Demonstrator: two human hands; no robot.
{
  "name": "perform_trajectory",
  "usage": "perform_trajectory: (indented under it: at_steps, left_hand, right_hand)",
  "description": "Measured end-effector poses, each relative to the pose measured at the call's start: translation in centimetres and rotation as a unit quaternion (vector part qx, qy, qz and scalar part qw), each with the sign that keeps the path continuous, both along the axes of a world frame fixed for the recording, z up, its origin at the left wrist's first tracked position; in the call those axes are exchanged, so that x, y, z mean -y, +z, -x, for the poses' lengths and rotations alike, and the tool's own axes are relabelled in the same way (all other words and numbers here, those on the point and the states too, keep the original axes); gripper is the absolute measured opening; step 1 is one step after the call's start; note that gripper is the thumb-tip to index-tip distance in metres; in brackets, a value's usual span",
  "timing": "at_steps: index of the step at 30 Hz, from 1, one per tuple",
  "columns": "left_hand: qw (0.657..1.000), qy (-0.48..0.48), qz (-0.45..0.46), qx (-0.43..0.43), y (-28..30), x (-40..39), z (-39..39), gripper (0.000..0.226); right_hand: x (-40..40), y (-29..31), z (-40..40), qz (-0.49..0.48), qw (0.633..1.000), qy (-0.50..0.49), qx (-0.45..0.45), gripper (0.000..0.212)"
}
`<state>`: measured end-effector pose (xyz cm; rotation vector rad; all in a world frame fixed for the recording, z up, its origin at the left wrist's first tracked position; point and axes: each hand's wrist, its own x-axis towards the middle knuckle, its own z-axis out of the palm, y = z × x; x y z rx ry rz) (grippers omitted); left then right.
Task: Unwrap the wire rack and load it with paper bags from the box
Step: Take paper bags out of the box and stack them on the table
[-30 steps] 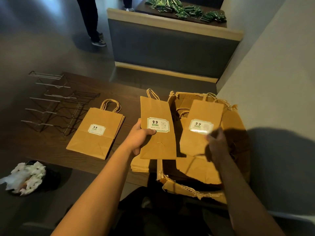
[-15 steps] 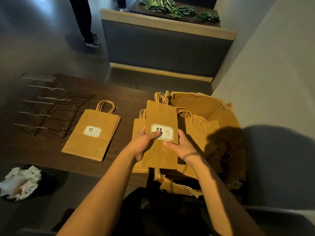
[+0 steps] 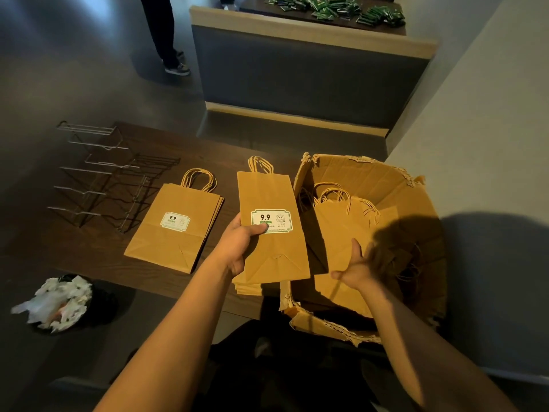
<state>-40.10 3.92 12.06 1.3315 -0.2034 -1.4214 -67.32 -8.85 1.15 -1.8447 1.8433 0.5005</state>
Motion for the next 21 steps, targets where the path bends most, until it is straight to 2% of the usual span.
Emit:
perform_trajectory:
  at_steps: [3, 6, 14, 16, 18, 19, 21]
  left_hand:
    - [1.0, 0.005, -0.003, -0.004, -0.1, -0.1, 0.1, 0.038]
    - [1.0, 0.008, 0.002, -0.01, -0.1, -0.1, 0.2, 0.039]
    - [1.0, 0.005, 0.005, -0.015, 0.3, 0.1, 0.6, 0.039]
    - [1.0, 0.003, 0.008, -0.016, 0.3, 0.1, 0.7, 0.04]
    - [1.0, 0.002, 0.007, -0.015, 0.3, 0.0, 0.6, 0.039]
    - [1.0, 0.0, 0.008, -0.015, 0.2, 0.0, 0.5, 0.039]
    - [1.0, -0.003, 0.008, -0.015, 0.1, 0.1, 0.4, 0.04]
  right_hand:
    - [-0.9, -0.2, -1.2, -0.015, 0.992, 0.071, -0.102, 0.135]
    - [-1.3, -0.3, -2.5, -0.027, 0.984, 0.095, -0.148, 0.138]
    - [-2.5, -0.2, -4.6, -0.026, 0.974, 0.13, -0.181, 0.112]
    - [-2.4, 0.2, -4.9, -0.036, 0.98, 0.11, -0.164, 0.098]
    - [-1.9, 1.3, -4.9, -0.033, 0.989, 0.09, -0.114, 0.069]
    - [-1.7, 2.0, -4.6, -0.022, 0.994, 0.078, -0.07, 0.055]
    - [-0.9, 3.1, -3.6, 0.007, 0.998, 0.024, 0.06, 0.043]
